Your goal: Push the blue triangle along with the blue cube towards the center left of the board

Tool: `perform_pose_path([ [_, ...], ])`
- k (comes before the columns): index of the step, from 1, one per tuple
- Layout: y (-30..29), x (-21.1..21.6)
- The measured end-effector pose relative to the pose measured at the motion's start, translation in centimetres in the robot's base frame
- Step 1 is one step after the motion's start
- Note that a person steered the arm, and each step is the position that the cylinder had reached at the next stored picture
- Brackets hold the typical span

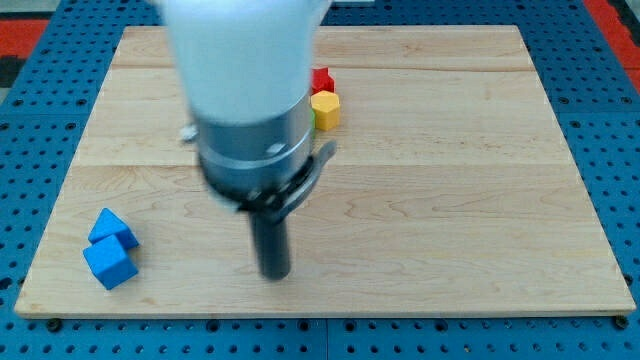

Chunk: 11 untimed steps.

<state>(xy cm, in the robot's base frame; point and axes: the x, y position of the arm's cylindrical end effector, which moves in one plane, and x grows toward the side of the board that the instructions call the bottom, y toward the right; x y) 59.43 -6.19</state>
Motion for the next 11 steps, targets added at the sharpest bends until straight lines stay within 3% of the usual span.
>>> perform_pose_path([
  [1, -6.6, 2.4],
  [3, -13.0, 1.1],
  [6, -14.8, 0.0],
  [11, -17.7, -16.0],
])
